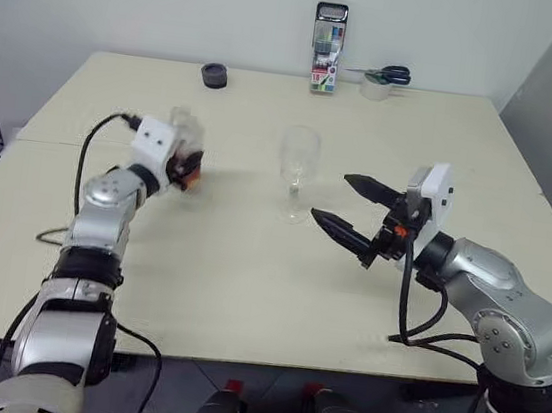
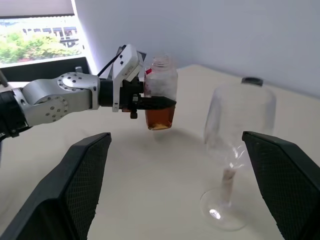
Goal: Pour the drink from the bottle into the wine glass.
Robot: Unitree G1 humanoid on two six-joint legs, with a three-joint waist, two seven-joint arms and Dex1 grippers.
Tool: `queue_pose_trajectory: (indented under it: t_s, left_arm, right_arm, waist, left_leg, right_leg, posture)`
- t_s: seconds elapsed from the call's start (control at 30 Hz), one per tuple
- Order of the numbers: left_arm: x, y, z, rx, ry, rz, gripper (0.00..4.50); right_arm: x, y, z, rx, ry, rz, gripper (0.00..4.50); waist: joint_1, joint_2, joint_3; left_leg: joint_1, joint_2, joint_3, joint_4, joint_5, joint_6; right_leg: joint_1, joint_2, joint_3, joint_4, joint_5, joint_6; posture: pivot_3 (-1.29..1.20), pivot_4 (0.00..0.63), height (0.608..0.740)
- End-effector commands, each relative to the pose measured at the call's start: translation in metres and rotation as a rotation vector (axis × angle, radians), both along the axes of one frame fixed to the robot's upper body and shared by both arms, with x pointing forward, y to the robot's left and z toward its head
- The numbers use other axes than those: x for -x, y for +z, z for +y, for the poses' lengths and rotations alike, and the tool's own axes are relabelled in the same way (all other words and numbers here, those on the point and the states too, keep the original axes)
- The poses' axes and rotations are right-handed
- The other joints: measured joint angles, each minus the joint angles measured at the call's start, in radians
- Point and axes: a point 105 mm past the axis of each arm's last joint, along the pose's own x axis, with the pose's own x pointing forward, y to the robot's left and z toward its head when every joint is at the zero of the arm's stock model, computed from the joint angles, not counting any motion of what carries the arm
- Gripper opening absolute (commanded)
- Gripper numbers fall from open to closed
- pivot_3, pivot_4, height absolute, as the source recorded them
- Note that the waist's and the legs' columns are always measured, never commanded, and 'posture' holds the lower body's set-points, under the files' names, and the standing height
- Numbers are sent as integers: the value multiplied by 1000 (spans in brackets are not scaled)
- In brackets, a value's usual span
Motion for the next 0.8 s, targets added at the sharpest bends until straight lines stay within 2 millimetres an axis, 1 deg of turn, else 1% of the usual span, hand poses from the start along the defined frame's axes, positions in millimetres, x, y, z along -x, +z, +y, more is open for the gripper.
queue_pose_trajectory:
  t_s: [0.03,0.2,0.33,0.5,0.6,0.8]
  left_arm:
    - [0,58,-28,-150,-116,-169,1734]
    - [-6,74,-45,-234,-178,-186,1734]
    - [-8,83,-54,-320,-210,-209,1734]
    - [-10,84,-63,-426,-244,-223,1734]
    - [-12,84,-68,-481,-259,-228,1734]
    - [-14,83,-72,-636,-259,-261,1734]
  right_arm:
    - [-8,22,-4,-45,-67,-120,4500]
    - [-17,27,-1,-56,-91,-160,4500]
    - [-19,31,3,-73,-91,-181,4500]
    - [-20,31,4,-103,-94,-178,4500]
    - [-21,27,6,-106,-90,-175,4500]
    - [-22,22,8,-113,-89,-171,4500]
  waist:
    - [-1,0,0]
    - [-5,0,0]
    - [-8,0,0]
    - [-6,0,0]
    - [-6,0,0]
    - [-7,0,0]
  left_leg:
    - [0,0,0,0,0,0]
    - [1,0,3,-1,0,-1]
    - [0,0,5,-1,0,0]
    - [-1,-1,5,-1,0,0]
    - [-1,-1,5,-1,0,0]
    - [-1,-1,6,-1,0,0]
  right_leg:
    - [0,0,0,0,0,0]
    - [-1,0,2,0,0,0]
    - [-3,1,3,2,0,0]
    - [-4,1,3,2,0,0]
    - [-4,2,3,2,0,0]
    - [-4,2,3,3,0,0]
  posture:
    - [0,150,740]
    - [0,150,740]
    - [0,150,740]
    - [0,150,740]
    - [0,150,740]
    - [0,150,740]
